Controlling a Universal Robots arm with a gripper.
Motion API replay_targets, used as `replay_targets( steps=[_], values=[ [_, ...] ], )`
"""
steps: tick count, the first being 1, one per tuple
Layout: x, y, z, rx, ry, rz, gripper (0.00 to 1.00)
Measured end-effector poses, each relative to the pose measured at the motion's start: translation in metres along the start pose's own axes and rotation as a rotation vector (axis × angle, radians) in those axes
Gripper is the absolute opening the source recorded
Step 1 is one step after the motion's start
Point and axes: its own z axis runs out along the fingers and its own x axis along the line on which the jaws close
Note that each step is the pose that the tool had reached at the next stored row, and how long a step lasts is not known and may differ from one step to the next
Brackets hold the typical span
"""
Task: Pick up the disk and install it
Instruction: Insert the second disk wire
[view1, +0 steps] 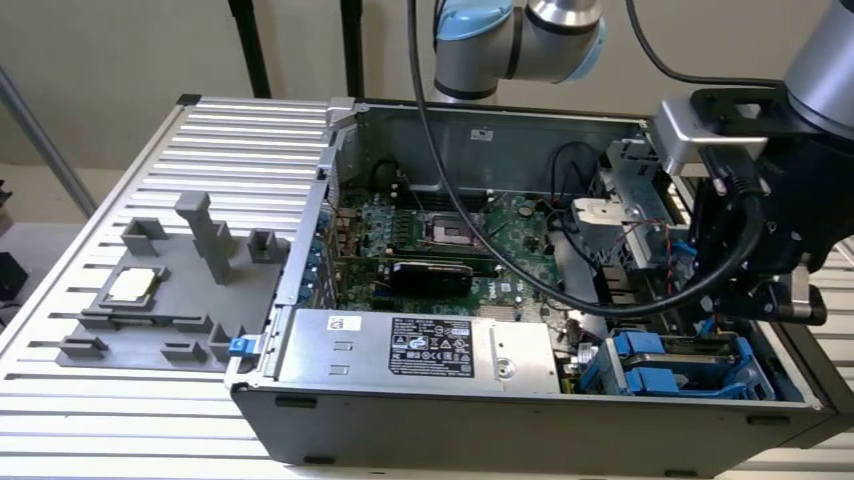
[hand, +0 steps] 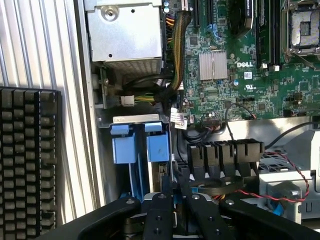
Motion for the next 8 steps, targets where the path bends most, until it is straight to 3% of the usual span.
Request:
replay_targets(
  steps=[4, 8],
  values=[
    [0.0047, -0.0004, 0.0022, 0.0084, -0.012, -0.003, 0.16],
    [0.0078, -0.0006, 0.0048, 0.0149, -0.0199, -0.009, 0.16]
  ],
)
